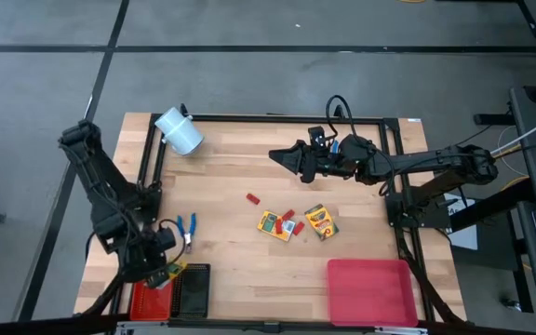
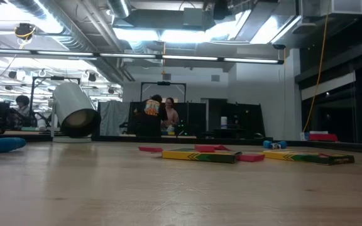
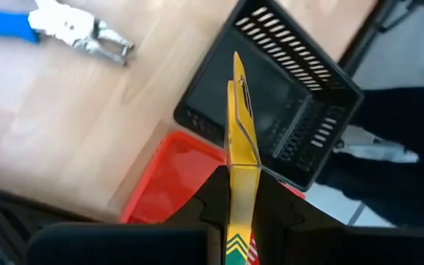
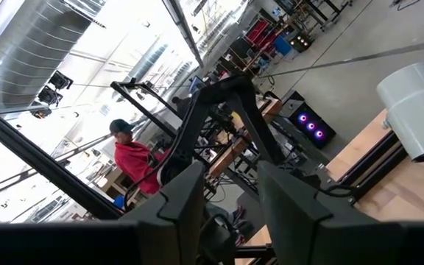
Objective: Pick & Place School Supplies
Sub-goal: Put the yellow crayon box into the red basket
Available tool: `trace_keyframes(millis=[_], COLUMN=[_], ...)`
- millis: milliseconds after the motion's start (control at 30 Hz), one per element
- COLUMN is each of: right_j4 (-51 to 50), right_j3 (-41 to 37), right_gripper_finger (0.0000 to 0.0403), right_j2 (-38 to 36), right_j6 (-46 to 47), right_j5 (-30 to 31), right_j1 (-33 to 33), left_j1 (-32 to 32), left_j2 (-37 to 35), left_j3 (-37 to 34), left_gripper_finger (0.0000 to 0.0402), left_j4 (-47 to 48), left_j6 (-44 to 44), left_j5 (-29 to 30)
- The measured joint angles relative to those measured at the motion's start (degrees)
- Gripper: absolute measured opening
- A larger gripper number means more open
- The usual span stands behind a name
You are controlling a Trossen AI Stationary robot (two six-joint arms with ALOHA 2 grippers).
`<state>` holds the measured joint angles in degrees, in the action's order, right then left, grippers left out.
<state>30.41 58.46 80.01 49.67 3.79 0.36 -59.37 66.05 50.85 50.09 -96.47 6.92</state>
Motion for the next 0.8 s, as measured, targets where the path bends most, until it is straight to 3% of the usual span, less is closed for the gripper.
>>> trace_keyframes(millis=[467,800], right_j4=[0.0,0.0], right_j3=[0.0,0.0], right_gripper_finger=[0.0131,0.0131], right_j2=[0.0,0.0], right_j6=[-0.4,-0.6], right_j5=[-0.4,-0.3], right_j1=[-0.2,-0.2], left_j1=[-4.1,-4.1], left_j2=[2.2,2.2], left_j3=[0.0,0.5], left_gripper_finger=[0.0026,0.0026], left_j4=[0.7,0.7], left_j6=[-17.8,-20.4], left_j5=[-2.7,-9.2])
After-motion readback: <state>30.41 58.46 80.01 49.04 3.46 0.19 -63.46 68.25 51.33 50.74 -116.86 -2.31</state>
